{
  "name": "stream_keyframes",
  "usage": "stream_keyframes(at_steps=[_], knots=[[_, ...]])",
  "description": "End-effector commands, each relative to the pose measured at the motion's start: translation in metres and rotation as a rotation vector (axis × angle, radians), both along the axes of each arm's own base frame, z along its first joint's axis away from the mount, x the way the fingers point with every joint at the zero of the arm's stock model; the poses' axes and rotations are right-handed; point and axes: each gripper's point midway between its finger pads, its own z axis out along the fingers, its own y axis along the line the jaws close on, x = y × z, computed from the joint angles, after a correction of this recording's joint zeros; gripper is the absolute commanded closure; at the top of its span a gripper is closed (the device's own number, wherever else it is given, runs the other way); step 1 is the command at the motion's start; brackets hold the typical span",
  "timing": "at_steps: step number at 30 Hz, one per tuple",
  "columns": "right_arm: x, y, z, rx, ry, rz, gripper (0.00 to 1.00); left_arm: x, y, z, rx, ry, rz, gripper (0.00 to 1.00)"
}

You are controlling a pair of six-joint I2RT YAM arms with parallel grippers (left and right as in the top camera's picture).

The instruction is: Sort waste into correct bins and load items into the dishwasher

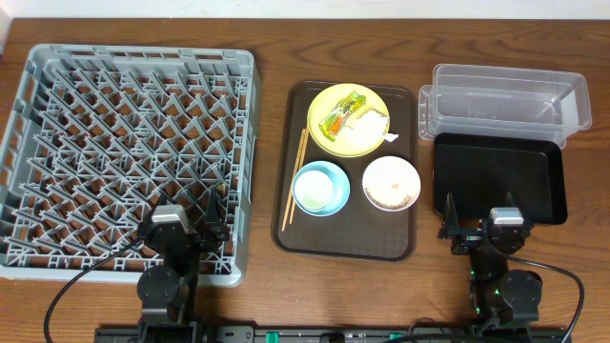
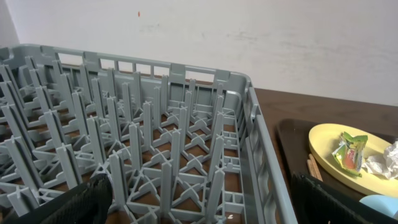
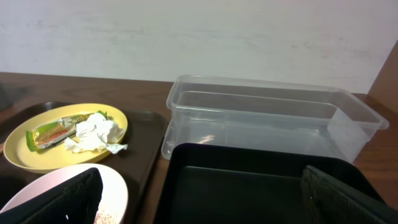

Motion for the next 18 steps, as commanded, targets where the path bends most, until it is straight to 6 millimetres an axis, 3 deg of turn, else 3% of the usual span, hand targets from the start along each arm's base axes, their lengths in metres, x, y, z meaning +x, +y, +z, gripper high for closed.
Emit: stream_keyframes(at_steps=[1,18], knots=[[0.0,0.001,0.0,0.003,0.0,0.001,0.01,-0.001,0.006,-0.016,0.019,0.051,0.033,0.06],[0.0,0.0,0.0,0.002,0.0,0.001,0.01,0.001,0.006,-0.003,-0.008,0.049,0.037,0.06]])
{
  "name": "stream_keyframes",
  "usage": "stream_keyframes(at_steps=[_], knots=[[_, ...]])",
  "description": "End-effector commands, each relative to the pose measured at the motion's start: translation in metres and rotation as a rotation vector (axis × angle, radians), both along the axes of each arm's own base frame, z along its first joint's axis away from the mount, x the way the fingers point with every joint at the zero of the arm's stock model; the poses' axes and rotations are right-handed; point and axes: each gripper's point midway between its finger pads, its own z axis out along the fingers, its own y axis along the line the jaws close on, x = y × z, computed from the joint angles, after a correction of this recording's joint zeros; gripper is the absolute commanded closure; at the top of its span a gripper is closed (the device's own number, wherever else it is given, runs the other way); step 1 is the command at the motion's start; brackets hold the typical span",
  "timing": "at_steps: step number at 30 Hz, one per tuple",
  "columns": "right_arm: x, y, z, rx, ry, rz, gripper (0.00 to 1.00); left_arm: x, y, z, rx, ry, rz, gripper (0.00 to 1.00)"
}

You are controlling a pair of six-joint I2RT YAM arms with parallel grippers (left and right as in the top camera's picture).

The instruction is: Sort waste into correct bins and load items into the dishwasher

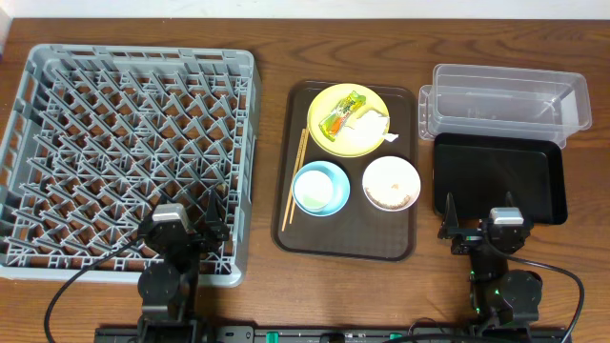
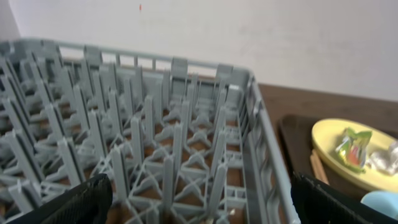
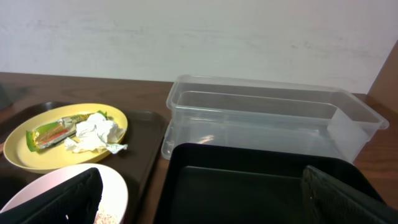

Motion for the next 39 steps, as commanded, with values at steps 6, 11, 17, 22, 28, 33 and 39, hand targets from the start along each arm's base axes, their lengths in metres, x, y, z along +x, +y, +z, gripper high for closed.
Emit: stream_keyframes(at_steps=[6,11,17,22,28,33,39], knots=[[0.0,0.001,0.001,0.003,-0.006,0.002,0.01,0.005,0.004,0.009,-0.005,0.094,0.029,0.06],[0.0,-0.003,0.005,0.003,-0.023,-0.019,0.01,0.016,0.004,0.014,-0.002,0.167,0.029,0.06],[0.0,-0.004,0.006,0.003,-0.027,-0.023,0.01,0.033,0.002,0.03,-0.002,0.242,0.019,0.06],[0.0,-0.004,0.015,0.005,-0.061,-0.025,0.01,0.04,0.002,0.035,0.002,0.348,0.02,0.06],[0.0,-0.003,0.019,0.056,-0.078,-0.022,0.01,0.035,0.001,0.037,0.004,0.476,0.015,0.06],[0.0,-0.009,0.017,0.111,-0.072,-0.056,0.01,0.025,-0.01,0.046,-0.019,0.529,-0.046,0.06],[0.001,-0.011,0.029,0.109,-0.066,-0.071,0.01,0.018,-0.016,0.052,-0.034,0.556,-0.078,0.06]])
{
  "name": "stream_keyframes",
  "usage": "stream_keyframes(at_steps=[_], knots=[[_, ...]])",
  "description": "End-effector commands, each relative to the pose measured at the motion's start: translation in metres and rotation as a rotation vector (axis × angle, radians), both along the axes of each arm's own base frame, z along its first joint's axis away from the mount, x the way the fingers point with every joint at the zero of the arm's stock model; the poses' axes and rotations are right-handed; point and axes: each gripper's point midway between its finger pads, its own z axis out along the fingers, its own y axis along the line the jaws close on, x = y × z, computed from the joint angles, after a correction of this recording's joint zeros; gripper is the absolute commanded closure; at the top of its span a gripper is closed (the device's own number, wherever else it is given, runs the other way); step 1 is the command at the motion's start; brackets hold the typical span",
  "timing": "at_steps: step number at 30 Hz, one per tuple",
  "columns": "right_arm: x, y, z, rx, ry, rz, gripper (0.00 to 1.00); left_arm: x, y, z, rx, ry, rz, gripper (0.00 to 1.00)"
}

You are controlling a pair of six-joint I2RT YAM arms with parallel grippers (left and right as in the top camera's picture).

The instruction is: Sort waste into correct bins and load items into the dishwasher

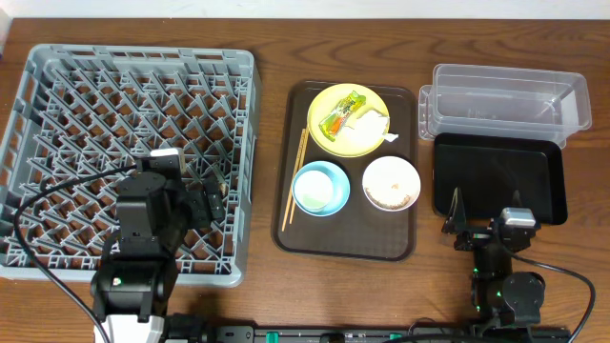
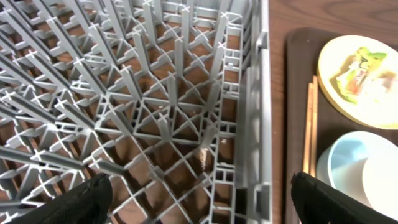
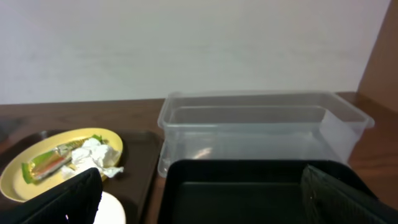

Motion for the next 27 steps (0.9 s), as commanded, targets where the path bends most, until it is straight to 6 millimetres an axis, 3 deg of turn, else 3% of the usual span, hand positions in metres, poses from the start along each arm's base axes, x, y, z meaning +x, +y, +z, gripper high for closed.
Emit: stream_keyframes(at_steps=[1,12,17,21,27], knots=[[0.0,-0.002,0.018,0.025,-0.01,-0.016,0.01,0.0,-0.006,0.012,-0.027,-0.015,-0.02,0.06],[0.022,-0.001,0.04,0.01,0.208,-0.018,0.01,-0.003,-0.01,0.012,-0.044,0.041,-0.039,0.06],[0.039,0.007,0.039,0.007,0.358,0.02,0.01,0.003,-0.01,0.017,-0.043,0.106,-0.037,0.06],[0.05,0.017,0.033,0.014,0.522,0.069,0.01,0.01,-0.011,0.018,-0.043,0.215,-0.035,0.06],[0.054,0.026,0.034,0.031,0.735,0.115,0.01,-0.01,-0.01,0.009,-0.039,0.442,-0.032,0.06]])
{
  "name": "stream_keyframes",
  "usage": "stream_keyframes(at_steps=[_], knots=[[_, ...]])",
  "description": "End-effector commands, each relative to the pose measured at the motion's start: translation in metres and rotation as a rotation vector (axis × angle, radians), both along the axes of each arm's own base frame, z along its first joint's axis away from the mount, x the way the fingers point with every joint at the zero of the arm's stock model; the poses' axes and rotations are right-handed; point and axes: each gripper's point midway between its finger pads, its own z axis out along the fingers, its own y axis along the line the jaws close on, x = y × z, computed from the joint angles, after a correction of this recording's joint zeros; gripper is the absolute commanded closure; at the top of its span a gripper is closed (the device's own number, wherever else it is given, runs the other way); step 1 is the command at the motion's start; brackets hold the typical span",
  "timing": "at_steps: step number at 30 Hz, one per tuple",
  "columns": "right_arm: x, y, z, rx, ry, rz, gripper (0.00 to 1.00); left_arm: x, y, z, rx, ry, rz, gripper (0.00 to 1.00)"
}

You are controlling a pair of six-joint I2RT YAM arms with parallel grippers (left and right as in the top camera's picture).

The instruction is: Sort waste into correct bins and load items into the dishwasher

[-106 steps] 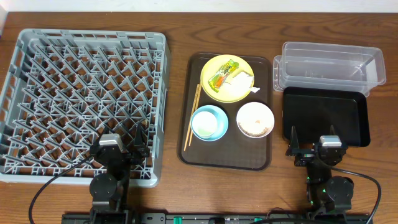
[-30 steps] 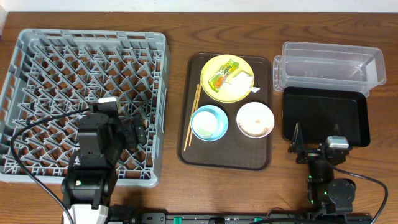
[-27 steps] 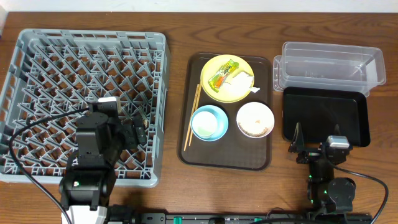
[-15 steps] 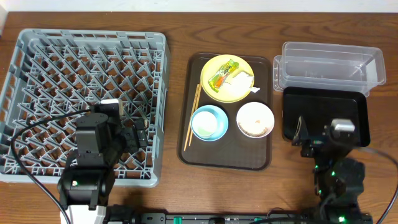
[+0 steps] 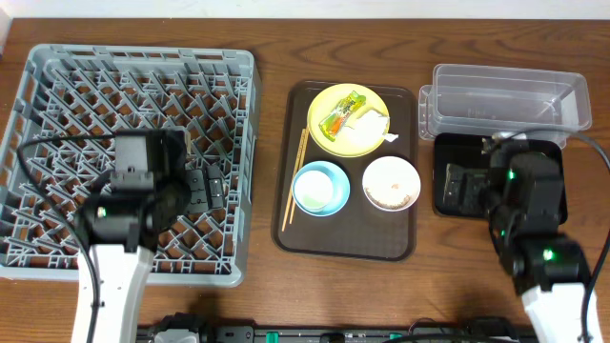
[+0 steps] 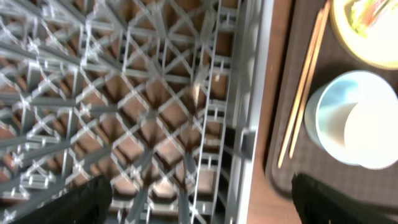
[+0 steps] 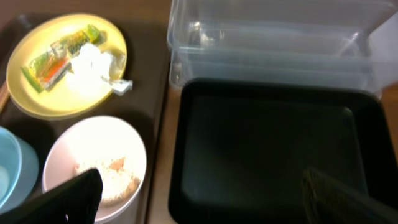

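A brown tray carries a yellow plate with a green-orange wrapper and crumpled tissue, a blue bowl, a white bowl with food residue, and chopsticks. The grey dish rack lies at the left. My left gripper hangs open over the rack's right side, nothing in it. My right gripper hangs open over the left part of the black bin. The right wrist view looks down on the white bowl and the black bin.
A clear plastic bin stands behind the black bin at the back right. The left wrist view shows the rack wall beside the chopsticks and blue bowl. Cables trail from both arms toward the table's front edge.
My right arm has risen from the table's front edge and now leans over the black bin, camera looking down. My left arm is farther forward over the rack. Both grippers stay open.
Both arms first rested low at the front edge with grippers open. The left wrist view then began to shift. Later the left arm stood raised over the rack while the right had barely lifted. Now both hang over the work area, empty.
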Motion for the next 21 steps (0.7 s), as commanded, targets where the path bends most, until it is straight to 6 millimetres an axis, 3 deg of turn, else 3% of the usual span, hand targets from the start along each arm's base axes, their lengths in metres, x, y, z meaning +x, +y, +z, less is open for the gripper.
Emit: stream_keyframes(at_steps=[1,8,11,15,21], knots=[[0.011,0.015,0.023,0.062,0.019,0.052,0.01,-0.006,-0.001,0.002,-0.006,0.062,0.001,0.06],[0.041,0.049,0.077,0.182,-0.19,0.209,0.01,-0.005,-0.002,0.0,-0.007,0.068,0.001,0.05],[0.054,0.053,0.087,0.189,-0.252,0.224,0.04,-0.001,-0.002,0.001,-0.007,0.053,0.001,0.05],[0.072,0.069,0.081,0.192,-0.263,0.265,0.1,0.005,-0.002,0.004,-0.016,0.03,0.019,0.05],[0.103,0.104,0.048,0.148,-0.231,0.295,0.11,0.011,0.01,0.009,-0.041,0.004,0.119,0.05]])
